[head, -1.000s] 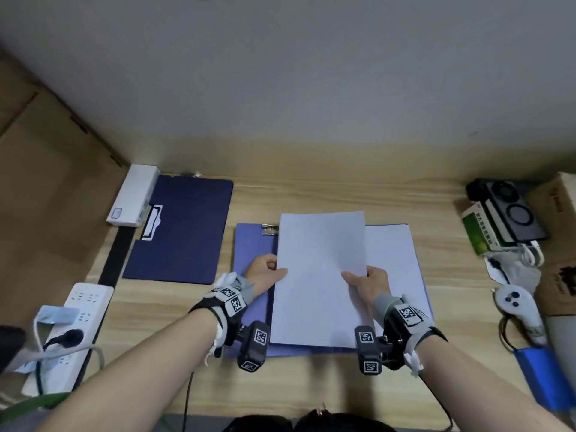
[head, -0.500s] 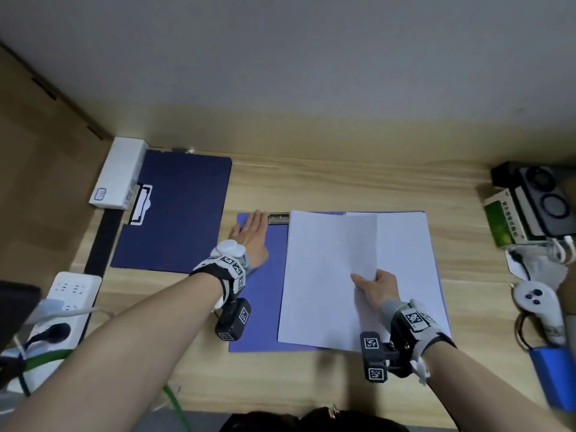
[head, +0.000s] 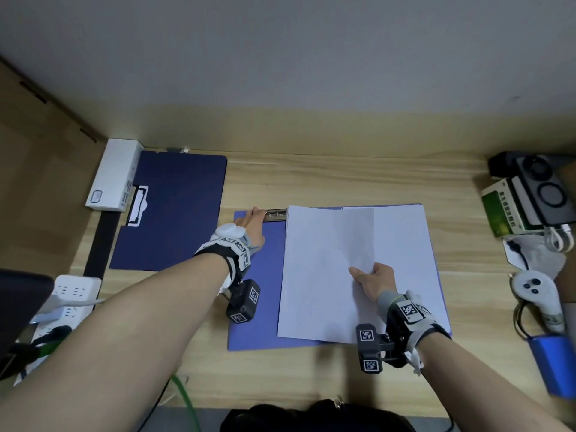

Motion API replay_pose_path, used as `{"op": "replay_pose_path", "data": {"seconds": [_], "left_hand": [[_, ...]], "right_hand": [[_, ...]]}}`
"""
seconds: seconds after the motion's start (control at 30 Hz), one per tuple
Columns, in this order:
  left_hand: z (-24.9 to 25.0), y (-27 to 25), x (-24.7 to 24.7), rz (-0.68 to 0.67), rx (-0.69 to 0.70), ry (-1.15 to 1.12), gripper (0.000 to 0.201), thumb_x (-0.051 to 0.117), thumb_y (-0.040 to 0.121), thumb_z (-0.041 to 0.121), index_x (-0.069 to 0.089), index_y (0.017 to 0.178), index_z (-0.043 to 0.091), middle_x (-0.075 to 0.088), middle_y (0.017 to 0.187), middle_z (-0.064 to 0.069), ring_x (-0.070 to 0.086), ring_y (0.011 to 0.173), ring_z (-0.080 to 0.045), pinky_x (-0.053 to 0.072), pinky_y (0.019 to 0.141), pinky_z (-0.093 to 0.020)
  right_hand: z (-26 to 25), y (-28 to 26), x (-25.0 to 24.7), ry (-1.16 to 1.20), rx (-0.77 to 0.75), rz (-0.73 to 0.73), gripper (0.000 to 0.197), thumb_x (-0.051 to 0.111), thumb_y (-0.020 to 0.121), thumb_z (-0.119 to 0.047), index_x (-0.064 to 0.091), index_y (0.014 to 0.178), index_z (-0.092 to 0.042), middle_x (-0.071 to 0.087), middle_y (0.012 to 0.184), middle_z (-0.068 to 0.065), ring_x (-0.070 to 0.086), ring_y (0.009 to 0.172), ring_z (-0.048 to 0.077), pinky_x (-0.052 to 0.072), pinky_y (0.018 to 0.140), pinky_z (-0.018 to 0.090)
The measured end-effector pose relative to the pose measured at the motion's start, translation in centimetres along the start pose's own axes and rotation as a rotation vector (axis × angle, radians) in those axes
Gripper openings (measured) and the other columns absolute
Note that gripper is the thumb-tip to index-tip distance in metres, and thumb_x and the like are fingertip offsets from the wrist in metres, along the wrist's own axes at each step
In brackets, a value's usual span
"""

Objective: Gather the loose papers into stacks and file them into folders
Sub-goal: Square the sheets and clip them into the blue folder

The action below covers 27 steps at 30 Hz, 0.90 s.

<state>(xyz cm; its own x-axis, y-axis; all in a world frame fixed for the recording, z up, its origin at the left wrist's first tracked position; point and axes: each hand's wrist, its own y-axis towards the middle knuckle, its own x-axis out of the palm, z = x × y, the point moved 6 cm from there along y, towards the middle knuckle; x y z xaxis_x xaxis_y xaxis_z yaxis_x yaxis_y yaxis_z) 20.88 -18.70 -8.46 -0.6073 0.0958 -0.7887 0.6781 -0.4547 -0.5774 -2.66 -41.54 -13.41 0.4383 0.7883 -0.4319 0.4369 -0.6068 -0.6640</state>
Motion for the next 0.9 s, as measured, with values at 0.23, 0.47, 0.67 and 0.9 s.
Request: {"op": "replay_pose_path", "data": {"seconds": [0.23,0.47,0.67,0.9], "left_hand": [[-0.4,-0.4,-1.7,0.058,0.031,-0.074,0.023,0.043,0.073,-0.008,0.053,0.082,0.011,0.052,0.080,-0.005,0.044,0.074,-0.031,0.033,0.055,-0.029],[-1.9,-0.1,2.6,-0.103,-0.017,0.064,0.085,0.046,0.089,0.002,-0.006,0.155,0.013,-0.011,0.164,-0.003,-0.001,0.152,-0.026,0.027,0.116,-0.046],[-2.0,0.4,3.2,-0.038,-0.059,0.084,0.088,0.044,0.086,0.002,-0.005,0.155,0.023,-0.008,0.164,0.001,-0.002,0.152,-0.023,0.019,0.116,-0.050],[-1.9,0.4,3.0,-0.059,-0.065,0.147,0.078,0.040,0.089,0.005,0.000,0.154,0.021,-0.007,0.164,0.000,0.001,0.152,-0.024,0.024,0.109,-0.054]], "right_hand": [[-0.1,-0.1,-0.1,-0.007,0.010,0.009,0.014,0.078,0.081,-0.021,0.067,0.086,-0.014,0.072,0.091,0.010,0.068,0.088,0.029,0.055,0.087,0.042],[0.4,-0.1,-0.1,0.011,0.019,0.006,0.017,0.077,0.081,-0.021,0.067,0.089,-0.011,0.072,0.093,0.012,0.068,0.089,0.031,0.055,0.086,0.042],[0.4,0.1,0.0,0.015,0.023,-0.002,0.014,0.077,0.081,-0.020,0.066,0.084,-0.012,0.071,0.090,0.010,0.068,0.088,0.030,0.055,0.085,0.040],[0.1,-0.3,0.0,0.051,0.026,-0.008,0.017,0.075,0.083,-0.018,0.066,0.094,-0.009,0.069,0.091,0.009,0.065,0.085,0.027,0.052,0.084,0.036]]}}
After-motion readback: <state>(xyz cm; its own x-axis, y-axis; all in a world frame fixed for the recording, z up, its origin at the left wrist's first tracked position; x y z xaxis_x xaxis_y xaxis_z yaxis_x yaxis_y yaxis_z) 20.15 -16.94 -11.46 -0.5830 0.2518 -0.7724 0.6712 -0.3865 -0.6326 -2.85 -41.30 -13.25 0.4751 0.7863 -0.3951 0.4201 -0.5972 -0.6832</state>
